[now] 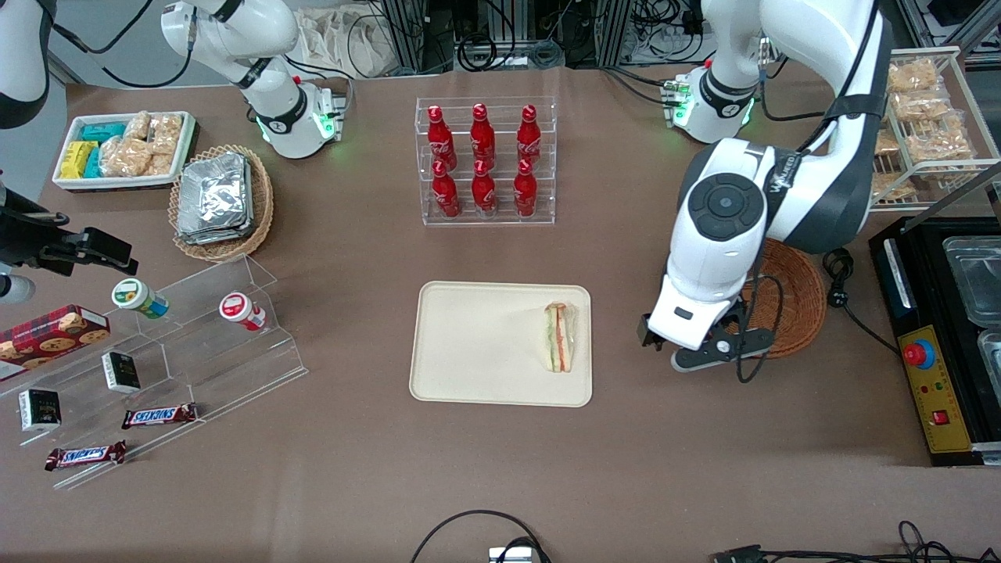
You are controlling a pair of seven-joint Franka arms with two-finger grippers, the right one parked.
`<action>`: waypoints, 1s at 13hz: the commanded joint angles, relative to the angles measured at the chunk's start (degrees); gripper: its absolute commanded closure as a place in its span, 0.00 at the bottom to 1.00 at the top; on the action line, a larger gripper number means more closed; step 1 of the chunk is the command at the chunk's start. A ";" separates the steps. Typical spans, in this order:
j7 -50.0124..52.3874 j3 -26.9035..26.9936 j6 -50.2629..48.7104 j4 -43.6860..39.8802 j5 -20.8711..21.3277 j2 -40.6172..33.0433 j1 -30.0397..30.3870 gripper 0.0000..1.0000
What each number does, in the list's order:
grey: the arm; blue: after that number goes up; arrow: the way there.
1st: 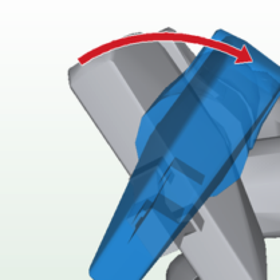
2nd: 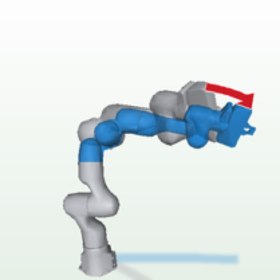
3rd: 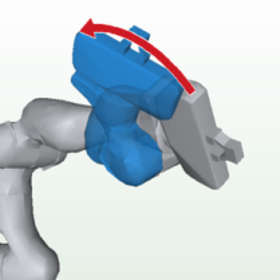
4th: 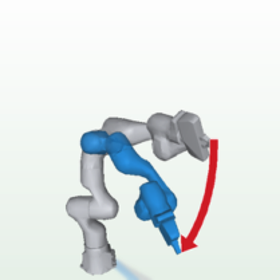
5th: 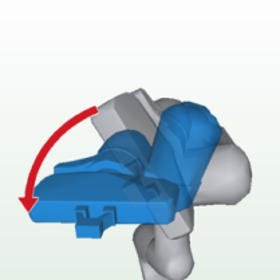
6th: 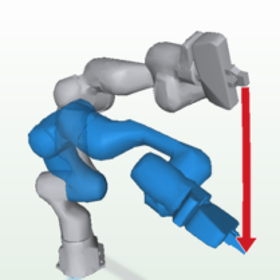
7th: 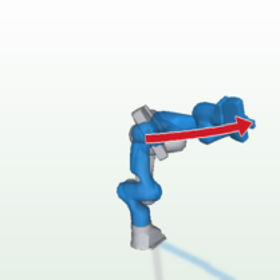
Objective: Place sandwich from basket to tray
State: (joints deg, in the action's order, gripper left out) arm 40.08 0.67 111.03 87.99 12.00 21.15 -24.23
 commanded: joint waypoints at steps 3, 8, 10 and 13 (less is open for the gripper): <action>-0.18 0.83 -2.92 1.39 -0.84 -4.09 -0.29 0.00; -6.58 -1.28 -4.94 3.67 -3.04 -8.31 6.65 0.00; -9.22 -1.54 -5.38 5.25 -3.12 -10.16 8.57 0.00; -17.46 -6.27 -6.43 5.96 -5.93 -12.80 16.29 0.00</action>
State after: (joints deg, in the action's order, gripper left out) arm 27.69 -1.93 105.67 91.47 8.00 11.95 -12.90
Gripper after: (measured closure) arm 0.000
